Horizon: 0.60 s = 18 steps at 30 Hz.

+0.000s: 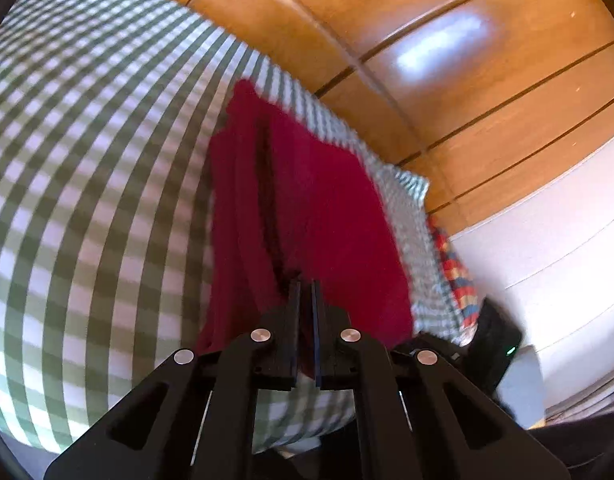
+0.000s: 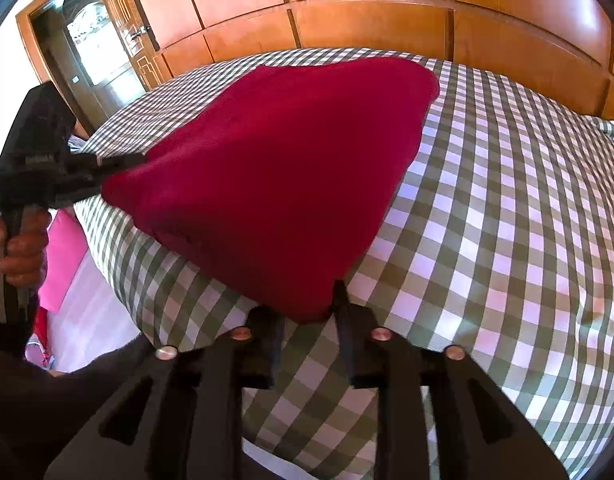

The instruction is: Fold small clothes

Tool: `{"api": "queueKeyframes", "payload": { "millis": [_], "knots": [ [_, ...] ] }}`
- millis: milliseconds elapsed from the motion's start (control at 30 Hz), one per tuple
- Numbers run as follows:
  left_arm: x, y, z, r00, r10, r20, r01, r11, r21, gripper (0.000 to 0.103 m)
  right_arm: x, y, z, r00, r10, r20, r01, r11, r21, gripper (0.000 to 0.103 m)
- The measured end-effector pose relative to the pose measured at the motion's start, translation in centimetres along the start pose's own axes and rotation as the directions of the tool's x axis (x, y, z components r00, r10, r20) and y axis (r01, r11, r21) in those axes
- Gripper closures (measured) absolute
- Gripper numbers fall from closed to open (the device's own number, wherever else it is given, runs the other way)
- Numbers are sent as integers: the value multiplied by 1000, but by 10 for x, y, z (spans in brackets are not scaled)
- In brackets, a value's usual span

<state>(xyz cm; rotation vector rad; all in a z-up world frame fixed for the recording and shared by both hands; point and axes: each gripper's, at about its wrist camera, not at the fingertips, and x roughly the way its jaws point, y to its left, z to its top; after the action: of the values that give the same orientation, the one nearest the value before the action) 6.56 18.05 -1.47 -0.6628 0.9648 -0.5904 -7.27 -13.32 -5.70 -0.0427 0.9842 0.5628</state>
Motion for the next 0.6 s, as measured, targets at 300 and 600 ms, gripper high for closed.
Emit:
{"api": "queueKeyframes", "payload": {
  "millis": [300, 600],
  "knots": [
    [41, -1, 53, 1000, -18, -22, 17, 999, -32, 65, -54, -9, 8, 995, -34, 89, 38, 998, -44, 48],
    [43, -13, 56, 999, -6, 42, 4, 1000, 31, 92, -29, 15, 47, 991, -49, 127, 65, 990, -125, 47]
  ]
}}
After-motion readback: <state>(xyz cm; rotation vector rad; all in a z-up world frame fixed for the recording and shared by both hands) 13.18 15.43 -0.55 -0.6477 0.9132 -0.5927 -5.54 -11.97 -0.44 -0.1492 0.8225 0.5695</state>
